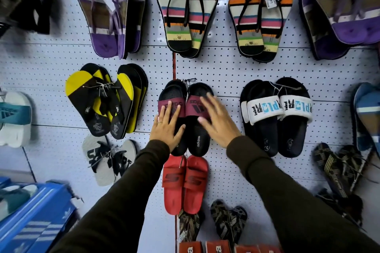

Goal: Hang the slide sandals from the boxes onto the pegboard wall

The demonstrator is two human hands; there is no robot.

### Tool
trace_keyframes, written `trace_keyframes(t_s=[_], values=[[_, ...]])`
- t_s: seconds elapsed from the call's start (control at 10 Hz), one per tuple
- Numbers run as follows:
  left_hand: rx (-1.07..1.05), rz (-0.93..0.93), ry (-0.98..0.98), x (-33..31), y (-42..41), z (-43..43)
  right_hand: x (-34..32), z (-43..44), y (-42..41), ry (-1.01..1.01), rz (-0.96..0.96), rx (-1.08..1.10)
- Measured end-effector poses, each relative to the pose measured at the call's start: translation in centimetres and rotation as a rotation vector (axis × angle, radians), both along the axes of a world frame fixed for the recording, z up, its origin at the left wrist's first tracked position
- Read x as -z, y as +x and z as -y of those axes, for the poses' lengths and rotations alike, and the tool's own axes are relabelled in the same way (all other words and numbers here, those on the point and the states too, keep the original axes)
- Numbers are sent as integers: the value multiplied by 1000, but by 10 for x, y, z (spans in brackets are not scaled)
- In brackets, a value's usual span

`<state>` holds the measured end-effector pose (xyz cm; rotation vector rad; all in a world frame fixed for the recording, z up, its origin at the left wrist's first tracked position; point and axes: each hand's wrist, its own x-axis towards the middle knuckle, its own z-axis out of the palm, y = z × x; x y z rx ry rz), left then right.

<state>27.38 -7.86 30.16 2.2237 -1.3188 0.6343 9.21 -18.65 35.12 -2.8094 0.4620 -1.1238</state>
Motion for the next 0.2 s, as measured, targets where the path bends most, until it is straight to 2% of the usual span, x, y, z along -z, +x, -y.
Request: trace_keyframes(t_s=[0.1, 0.2], values=[[-29, 87, -66, -5, -10, -2, -55, 1, -55, 26, 367, -190], [18, 239, -156, -20, -42, 10, -145, 13, -135, -199, 716, -217]])
